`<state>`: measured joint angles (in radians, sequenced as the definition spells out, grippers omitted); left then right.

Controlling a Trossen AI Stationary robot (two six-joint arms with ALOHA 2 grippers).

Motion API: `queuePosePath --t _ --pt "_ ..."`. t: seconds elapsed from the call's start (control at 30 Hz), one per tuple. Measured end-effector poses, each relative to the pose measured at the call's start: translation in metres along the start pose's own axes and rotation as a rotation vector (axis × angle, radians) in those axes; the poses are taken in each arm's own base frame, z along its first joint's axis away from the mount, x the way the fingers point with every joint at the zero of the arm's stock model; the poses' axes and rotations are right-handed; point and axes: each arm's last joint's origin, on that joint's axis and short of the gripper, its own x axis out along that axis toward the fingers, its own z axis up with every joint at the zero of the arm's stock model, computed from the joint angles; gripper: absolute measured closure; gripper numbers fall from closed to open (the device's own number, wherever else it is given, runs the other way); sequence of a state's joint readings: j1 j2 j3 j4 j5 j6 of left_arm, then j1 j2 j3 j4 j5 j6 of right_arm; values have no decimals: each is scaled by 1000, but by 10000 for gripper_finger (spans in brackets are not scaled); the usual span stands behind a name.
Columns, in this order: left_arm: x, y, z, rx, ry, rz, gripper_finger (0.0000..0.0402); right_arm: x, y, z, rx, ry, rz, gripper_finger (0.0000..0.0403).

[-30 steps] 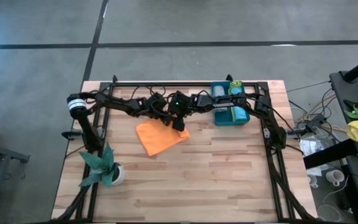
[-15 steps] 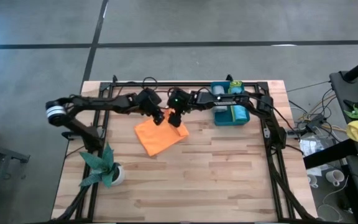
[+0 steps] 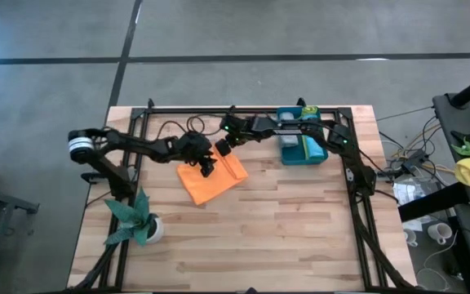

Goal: Roll microfiber towels into tight, uniform cylinder then place into a basket
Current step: Roll the orange towel

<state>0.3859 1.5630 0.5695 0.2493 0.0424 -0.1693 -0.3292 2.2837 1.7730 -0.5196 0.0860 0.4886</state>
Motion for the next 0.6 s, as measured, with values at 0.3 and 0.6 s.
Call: queuePosePath --t 0.3,0.6 --pt "23 2 -6 48 38 0 237 17 9 13 -127 204 -54 394" --pt "13 1 -7 85 43 -8 237 14 25 9 -704 212 59 394"
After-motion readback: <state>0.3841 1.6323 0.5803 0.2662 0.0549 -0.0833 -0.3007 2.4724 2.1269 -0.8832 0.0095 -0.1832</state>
